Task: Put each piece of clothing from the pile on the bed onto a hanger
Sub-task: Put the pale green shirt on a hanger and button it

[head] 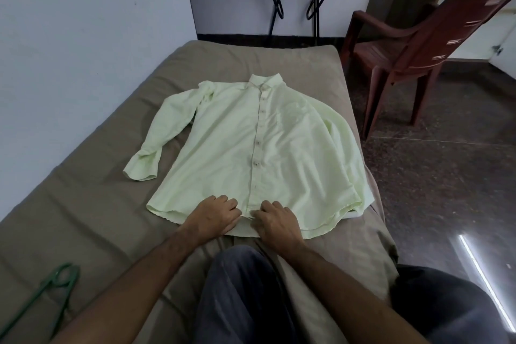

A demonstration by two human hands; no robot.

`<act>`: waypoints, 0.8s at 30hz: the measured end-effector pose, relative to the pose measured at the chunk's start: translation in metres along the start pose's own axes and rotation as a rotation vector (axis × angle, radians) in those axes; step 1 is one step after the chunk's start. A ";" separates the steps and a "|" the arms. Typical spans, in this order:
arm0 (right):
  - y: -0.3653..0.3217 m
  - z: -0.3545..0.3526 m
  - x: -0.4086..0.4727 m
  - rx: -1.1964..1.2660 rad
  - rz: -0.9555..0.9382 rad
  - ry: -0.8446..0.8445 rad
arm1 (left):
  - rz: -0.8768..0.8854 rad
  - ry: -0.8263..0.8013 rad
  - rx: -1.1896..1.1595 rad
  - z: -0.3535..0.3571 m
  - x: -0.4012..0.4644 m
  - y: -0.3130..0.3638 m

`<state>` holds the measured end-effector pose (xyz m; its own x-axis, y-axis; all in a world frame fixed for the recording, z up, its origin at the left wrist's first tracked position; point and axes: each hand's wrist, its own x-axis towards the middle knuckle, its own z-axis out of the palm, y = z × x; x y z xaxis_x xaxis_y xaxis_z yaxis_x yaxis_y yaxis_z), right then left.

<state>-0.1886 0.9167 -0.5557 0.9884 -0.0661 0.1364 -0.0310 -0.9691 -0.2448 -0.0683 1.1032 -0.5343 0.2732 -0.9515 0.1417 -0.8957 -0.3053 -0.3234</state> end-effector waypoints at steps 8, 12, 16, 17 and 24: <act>0.008 -0.016 0.002 0.077 -0.141 -0.090 | -0.253 -0.190 0.028 -0.013 -0.033 -0.029; 0.002 -0.021 0.002 0.094 -0.197 -0.179 | -0.236 -0.418 -0.168 -0.023 -0.056 -0.042; 0.000 -0.024 -0.001 0.230 -0.163 -0.322 | -0.187 -0.570 -0.268 -0.033 -0.056 -0.043; 0.003 -0.030 0.002 0.328 -0.121 -0.393 | -0.207 -0.606 -0.287 -0.035 -0.053 -0.043; 0.039 -0.072 0.097 0.527 0.123 -0.207 | -0.331 -0.260 -0.562 -0.012 0.040 -0.075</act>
<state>-0.1050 0.8552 -0.4834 0.9923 -0.0717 -0.1012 -0.1222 -0.7042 -0.6994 0.0053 1.0888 -0.4936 0.5748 -0.8119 -0.1020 -0.7778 -0.5808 0.2404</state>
